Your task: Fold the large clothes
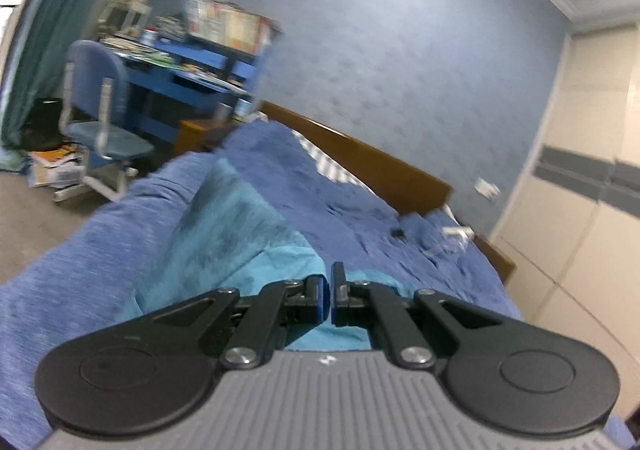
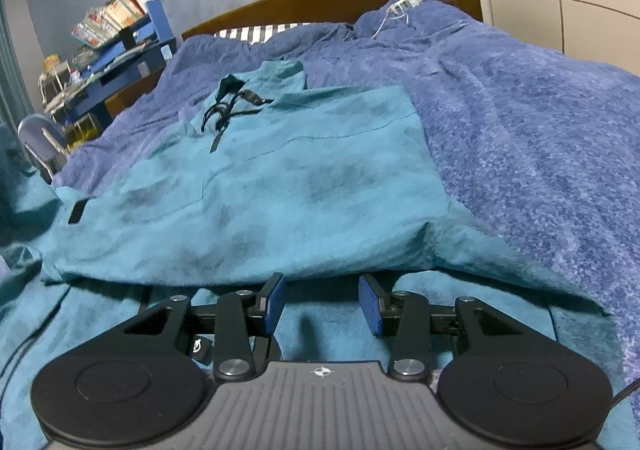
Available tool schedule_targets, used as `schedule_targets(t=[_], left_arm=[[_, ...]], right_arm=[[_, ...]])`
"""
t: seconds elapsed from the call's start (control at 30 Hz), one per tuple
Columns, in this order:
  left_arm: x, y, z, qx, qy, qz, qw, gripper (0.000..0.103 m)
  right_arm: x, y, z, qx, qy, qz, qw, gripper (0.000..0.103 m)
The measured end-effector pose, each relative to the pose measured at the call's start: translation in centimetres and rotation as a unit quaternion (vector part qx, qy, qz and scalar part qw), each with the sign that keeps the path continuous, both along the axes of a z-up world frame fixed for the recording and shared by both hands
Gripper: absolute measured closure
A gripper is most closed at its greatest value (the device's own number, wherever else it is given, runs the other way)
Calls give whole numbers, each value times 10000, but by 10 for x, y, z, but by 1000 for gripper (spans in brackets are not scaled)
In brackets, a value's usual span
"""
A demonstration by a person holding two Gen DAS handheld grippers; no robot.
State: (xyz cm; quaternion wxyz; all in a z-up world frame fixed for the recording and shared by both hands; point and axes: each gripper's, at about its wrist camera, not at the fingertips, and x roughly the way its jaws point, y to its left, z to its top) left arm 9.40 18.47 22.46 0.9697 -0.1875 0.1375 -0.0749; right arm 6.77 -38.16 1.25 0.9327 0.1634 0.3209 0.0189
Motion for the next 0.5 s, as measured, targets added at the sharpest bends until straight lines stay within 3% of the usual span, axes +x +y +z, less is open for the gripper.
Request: schedule_targets(t=[0.3,0.5], left_arm=[[17,-131,-42,152,457,-772,9959,103],[32,-216,-95,395,986,-1365,9849,103]], right_arm=[[-3,-4,5,196,-129,-100,9997,59],[-3,-3,5,223,-147,-106,9996,59]])
